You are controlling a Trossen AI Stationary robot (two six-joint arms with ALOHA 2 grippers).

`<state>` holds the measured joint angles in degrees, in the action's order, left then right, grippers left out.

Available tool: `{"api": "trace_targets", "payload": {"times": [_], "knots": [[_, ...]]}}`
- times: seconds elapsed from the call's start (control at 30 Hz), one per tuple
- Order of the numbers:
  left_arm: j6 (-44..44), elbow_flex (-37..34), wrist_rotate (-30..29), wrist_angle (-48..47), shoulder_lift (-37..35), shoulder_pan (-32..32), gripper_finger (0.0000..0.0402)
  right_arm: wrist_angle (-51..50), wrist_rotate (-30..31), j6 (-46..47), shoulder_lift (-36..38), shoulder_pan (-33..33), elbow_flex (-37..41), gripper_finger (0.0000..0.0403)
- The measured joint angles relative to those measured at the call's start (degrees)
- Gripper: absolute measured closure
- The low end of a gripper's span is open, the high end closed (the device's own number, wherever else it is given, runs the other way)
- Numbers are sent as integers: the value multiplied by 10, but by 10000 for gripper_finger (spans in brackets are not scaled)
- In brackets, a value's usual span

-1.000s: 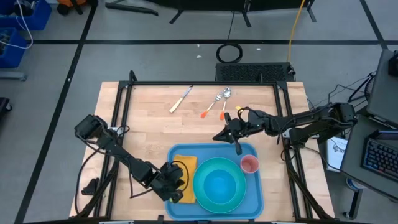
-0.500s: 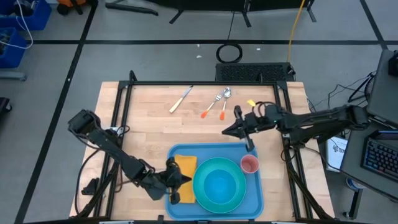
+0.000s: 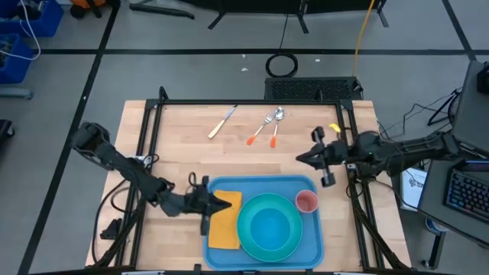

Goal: Set up tray
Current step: Put the orange fork on top of the yellow table napkin

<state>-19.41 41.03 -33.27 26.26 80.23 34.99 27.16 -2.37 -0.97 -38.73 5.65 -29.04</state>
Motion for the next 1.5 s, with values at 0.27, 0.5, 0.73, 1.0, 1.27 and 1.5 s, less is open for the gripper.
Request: {"api": "trace_targets", "payload": {"times": [0.27, 0.5, 0.73, 1.0, 1.27, 1.5], "knots": [[3, -93, 34, 116, -35, -4, 401, -31, -50, 107, 109, 1, 77, 403], [8, -117, 41, 158, -35, -10, 401, -37, -49, 115, 192, 1, 154, 403], [17, -121, 37, 174, -35, -10, 401, 13, -48, 98, 250, 1, 253, 403], [17, -121, 33, 174, -35, -10, 401, 26, -54, 76, 275, 1, 280, 403], [0, -121, 1, 171, -35, -17, 390, 30, -53, 118, 275, 1, 281, 403], [-42, -120, -6, 189, -34, -34, 390, 25, -53, 124, 273, 1, 281, 403]]}}
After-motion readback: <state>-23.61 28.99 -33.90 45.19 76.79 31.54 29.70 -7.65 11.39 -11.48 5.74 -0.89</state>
